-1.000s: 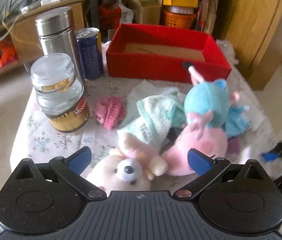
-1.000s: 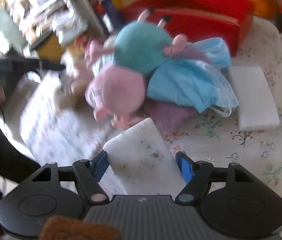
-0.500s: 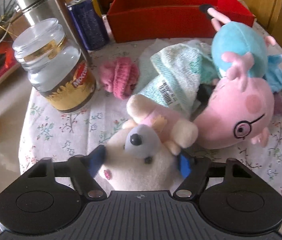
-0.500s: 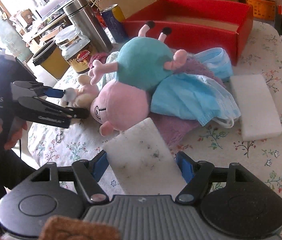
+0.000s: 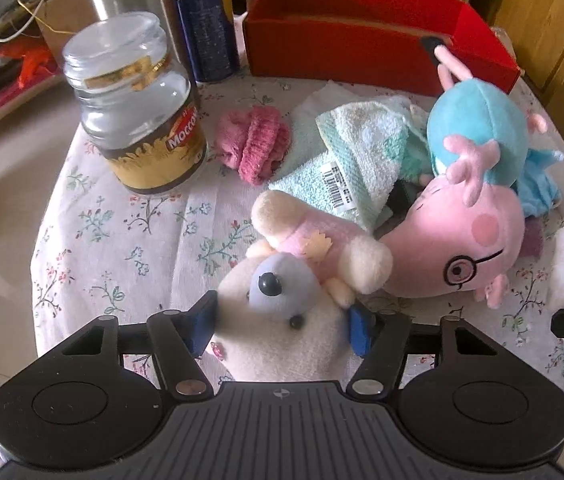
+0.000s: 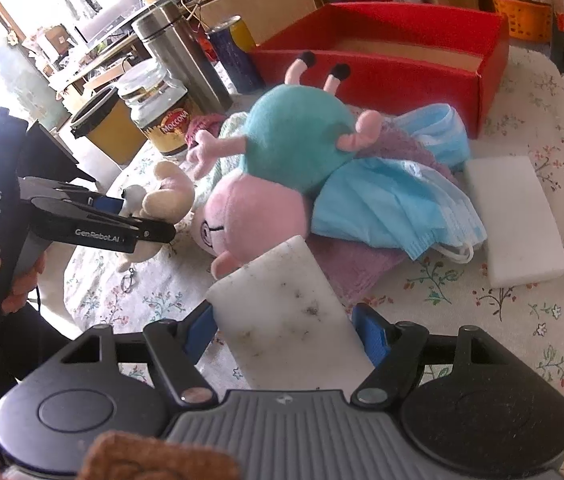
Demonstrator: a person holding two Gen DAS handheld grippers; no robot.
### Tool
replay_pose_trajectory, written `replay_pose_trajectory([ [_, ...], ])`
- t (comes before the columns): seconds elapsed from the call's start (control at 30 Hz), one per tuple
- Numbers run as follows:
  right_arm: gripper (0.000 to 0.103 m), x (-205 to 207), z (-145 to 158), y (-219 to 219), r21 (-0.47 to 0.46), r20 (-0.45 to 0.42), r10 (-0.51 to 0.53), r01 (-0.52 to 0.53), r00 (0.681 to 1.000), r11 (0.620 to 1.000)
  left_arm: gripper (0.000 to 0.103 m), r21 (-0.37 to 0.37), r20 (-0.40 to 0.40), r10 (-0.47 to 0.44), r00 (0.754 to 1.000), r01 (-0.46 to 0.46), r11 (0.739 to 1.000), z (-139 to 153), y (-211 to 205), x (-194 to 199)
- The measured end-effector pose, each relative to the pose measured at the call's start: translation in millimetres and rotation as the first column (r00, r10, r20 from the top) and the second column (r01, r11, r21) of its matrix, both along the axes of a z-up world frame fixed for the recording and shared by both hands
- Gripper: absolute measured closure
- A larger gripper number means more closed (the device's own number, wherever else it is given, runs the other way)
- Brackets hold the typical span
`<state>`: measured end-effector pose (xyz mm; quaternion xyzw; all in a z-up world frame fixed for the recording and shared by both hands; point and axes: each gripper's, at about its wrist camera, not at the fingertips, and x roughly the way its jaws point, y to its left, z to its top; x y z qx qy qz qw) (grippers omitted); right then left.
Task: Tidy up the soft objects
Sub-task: 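Carry the bear with the left tool over the red box while the right tool carries the sponge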
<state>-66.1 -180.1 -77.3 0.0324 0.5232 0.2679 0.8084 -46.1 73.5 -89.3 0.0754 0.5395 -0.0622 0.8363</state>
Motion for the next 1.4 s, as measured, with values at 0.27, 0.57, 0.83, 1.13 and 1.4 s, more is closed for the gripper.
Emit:
replay_pose_trajectory([
  [0.27, 0.057, -2, 18, -5, 0.05, 0.054, -0.047, 0.045, 0.997, 0.998, 0.04, -0.103, 0.076, 0.009, 0.997, -0.002, 0.995, 29, 2, -9],
  [0.57, 0.057, 5, 55, -17, 0.145, 0.174, -0.172, 0.148, 0.97, 0.978, 0.04, -0.229, 0.2, 0.033, 0.979, 0.014, 0.973, 70, -13, -7],
  [0.83, 0.057, 17, 88, -26, 0.194, 0.288, -0.268, 0.218, 0.919, 0.957, 0.04, -0.277, 0.266, 0.056, 0.962, 0.021, 0.961, 92, -22, 9],
  [1.13, 0.057, 37, 109, -21, 0.236, 0.359, -0.327, 0.254, 0.874, 0.938, 0.039, -0.304, 0.342, 0.061, 0.938, 0.048, 0.952, 114, -38, 34],
  [1.4, 0.057, 65, 116, -27, 0.285, 0.39, -0.384, 0.287, 0.837, 0.915, 0.039, -0.325, 0.382, 0.08, 0.921, 0.053, 0.944, 123, -47, 63],
])
